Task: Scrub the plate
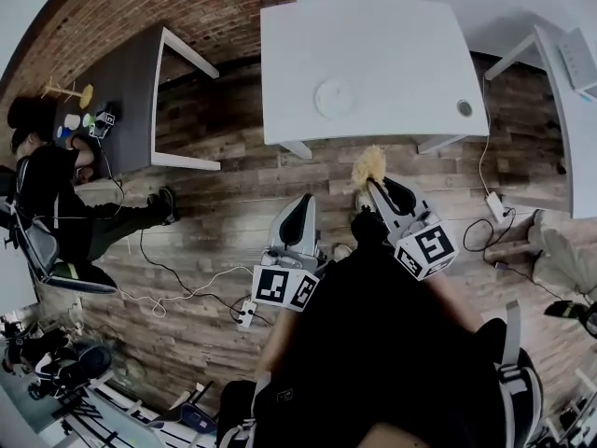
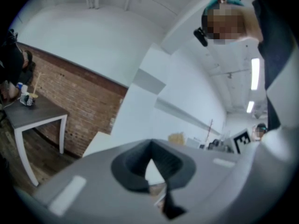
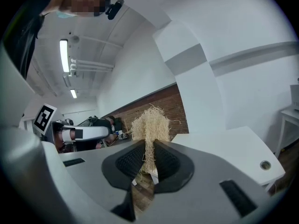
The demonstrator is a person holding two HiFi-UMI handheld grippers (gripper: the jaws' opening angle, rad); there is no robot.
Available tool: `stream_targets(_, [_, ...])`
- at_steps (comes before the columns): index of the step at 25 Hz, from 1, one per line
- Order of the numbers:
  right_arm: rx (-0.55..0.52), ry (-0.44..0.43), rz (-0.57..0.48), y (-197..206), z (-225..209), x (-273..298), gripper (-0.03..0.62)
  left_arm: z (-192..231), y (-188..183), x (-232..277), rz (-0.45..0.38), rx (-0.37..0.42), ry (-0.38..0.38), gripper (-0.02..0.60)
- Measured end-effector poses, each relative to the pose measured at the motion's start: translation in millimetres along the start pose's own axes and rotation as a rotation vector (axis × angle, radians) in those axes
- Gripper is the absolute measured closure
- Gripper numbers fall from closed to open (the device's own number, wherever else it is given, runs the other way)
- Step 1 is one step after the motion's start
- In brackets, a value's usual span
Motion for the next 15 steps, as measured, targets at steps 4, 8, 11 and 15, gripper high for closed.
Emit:
stream_targets(4, [0.011,0.001,0.006,-4,-32,14,0.549,5,-2,37,0.028,0.005,-0.008,0.580])
stream_targets(8, [0.024,0.000,0.008,-11,-62,33,0.549,15,-5,75,0.051,-0.017,-0.019,0.580])
stream_targets(11, [0.024,-0.005,0.009,-17,-79,43,0.549,21,-8,98,0.056,-0.036,-0.025,0.580])
stream_targets(15, [0.023,0.001,0.020,-20,-99,62,0.549,34,-8,124,0.070,-0.044,-0.034,0.580])
Point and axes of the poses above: the fingertips, and each gripper's own axes: x forward along the fingers, z to its left, y out of its underside, the point moved 10 cm from there along -x, backward along the fingers, and after that the axes turned 2 degrees about -z, right-handed, at the moved point
